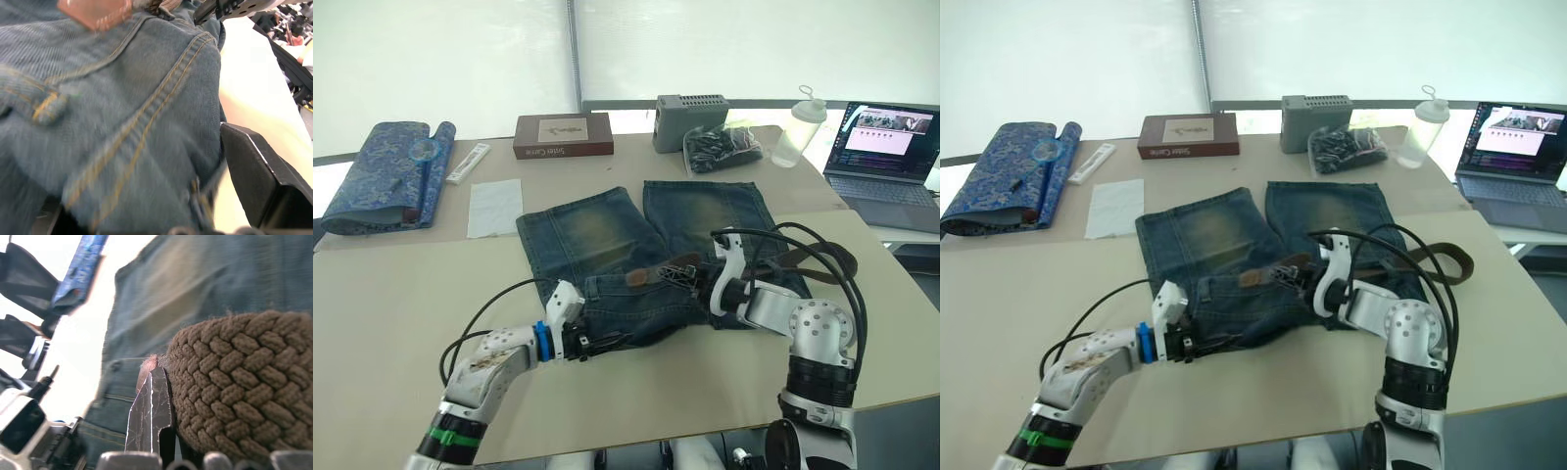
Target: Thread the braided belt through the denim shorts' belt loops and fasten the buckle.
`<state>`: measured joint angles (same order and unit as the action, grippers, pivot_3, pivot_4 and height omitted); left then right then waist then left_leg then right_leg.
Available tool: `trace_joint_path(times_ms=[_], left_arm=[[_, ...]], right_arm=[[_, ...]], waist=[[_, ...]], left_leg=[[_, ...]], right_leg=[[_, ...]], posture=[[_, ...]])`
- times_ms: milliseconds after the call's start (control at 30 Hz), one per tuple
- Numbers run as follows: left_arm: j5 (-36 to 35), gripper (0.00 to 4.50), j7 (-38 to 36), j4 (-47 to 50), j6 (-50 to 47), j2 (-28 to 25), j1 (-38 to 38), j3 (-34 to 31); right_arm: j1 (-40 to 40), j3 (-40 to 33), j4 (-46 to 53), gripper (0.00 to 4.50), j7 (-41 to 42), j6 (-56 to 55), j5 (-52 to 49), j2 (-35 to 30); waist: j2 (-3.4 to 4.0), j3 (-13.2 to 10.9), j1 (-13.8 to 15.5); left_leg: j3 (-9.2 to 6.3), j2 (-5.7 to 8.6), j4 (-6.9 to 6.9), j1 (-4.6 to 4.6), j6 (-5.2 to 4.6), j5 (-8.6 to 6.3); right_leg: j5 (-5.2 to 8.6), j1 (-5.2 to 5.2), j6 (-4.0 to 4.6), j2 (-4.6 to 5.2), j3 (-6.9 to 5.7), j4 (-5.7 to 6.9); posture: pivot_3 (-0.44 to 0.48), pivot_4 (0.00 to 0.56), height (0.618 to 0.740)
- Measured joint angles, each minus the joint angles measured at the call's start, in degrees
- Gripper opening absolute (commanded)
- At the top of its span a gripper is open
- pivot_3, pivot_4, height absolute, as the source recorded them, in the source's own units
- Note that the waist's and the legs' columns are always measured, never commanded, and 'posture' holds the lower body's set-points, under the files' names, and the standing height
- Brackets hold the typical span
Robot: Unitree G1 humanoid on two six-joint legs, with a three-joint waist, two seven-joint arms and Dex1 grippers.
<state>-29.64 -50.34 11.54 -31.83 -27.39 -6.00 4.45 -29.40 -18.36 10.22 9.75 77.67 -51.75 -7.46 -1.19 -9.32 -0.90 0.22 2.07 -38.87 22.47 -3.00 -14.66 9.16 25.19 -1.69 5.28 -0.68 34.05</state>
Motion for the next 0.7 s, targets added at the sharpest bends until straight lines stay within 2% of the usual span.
trace_joint_path(times_ms=[200,367,700], left_arm=[[-1.22,3.34,2.32,6.26,-0.77,-2.73,6.27,-5.76],[-0.93,3.34,3.61,8.51,-0.19,-4.14,10.24,-8.4],[0.2,3.34,4.72,9.01,1.9,-3.82,11.58,-7.83]], right_arm=[[-0.43,6.8,-0.4,0.0,0.17,-1.49,2.32,1.56],[-0.52,8.41,-1.24,0.0,0.23,-2.57,3.61,2.28],[-1.63,10.75,-4.2,0.0,-1.6,-6.89,9.02,4.57]], waist=[[0.02,-0.02,0.15],[0.03,-0.02,0.17],[0.03,-0.02,0.08]], left_leg=[[0.0,0.04,-0.01,0.01,0.01,0.0],[0.0,0.02,-0.01,0.01,0.02,0.0],[0.0,0.01,-0.01,-0.05,0.02,-0.01]], right_leg=[[0.0,0.01,-0.01,0.03,0.0,-0.01],[0.01,0.03,0.0,0.01,-0.03,-0.01],[0.01,-0.01,0.03,0.0,-0.03,0.01]], posture=[[0.0,0.15,0.74],[0.0,0.15,0.74],[0.0,0.15,0.74]])
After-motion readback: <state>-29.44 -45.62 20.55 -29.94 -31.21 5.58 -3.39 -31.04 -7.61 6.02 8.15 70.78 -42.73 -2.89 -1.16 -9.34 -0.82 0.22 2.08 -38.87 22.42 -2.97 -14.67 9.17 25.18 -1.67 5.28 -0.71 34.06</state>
